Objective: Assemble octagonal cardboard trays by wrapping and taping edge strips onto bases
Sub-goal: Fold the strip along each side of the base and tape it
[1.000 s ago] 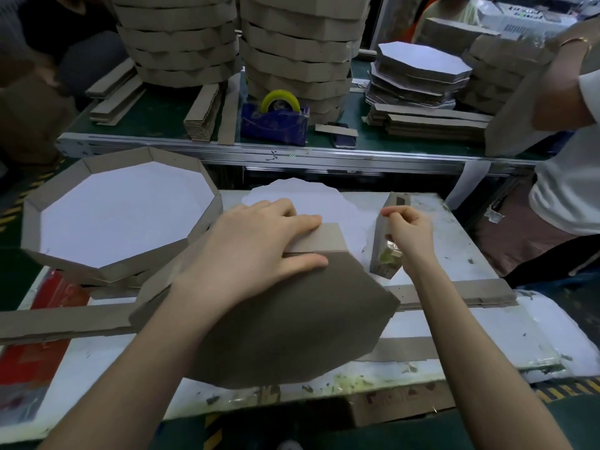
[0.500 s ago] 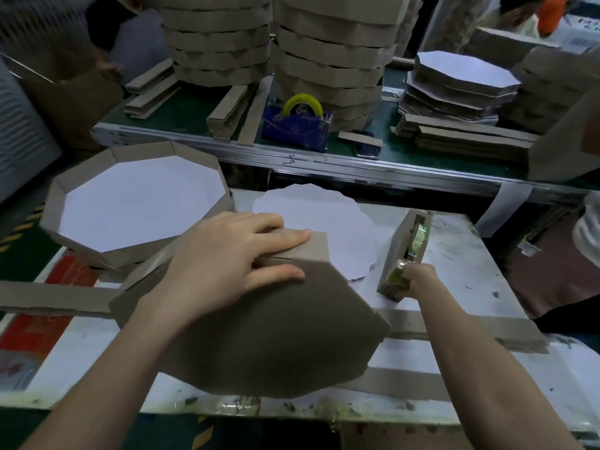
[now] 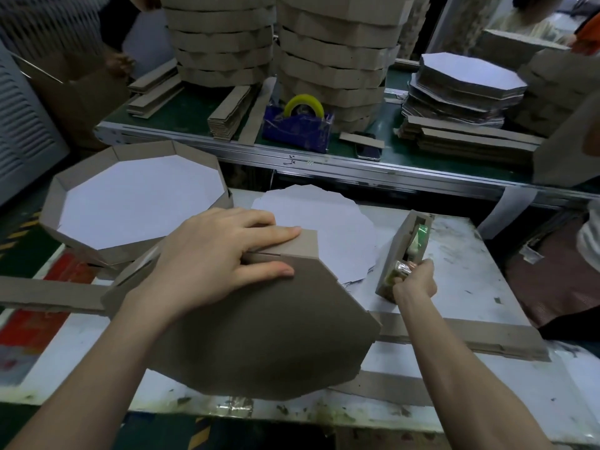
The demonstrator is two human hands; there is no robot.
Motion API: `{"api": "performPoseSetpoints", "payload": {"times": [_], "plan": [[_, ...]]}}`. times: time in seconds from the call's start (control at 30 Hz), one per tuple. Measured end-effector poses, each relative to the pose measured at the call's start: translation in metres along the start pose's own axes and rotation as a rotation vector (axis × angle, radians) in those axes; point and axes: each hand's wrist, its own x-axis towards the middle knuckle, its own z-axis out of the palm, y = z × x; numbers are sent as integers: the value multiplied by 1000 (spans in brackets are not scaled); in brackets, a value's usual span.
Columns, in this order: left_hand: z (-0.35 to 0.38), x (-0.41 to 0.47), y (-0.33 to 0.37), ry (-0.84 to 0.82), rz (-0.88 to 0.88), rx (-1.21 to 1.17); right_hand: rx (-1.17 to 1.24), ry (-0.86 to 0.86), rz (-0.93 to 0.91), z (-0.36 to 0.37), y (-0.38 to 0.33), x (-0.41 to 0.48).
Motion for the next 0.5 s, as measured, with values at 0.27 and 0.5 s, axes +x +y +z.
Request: {"api": "performPoseSetpoints", "payload": {"times": [0.27,0.5], "plan": [[0,0,0,-10,-3,2,-155,-136,-146,-45,52,12],[0,0,0,-18,-5,22,-355,-154,-273,-61,49,25]]}}
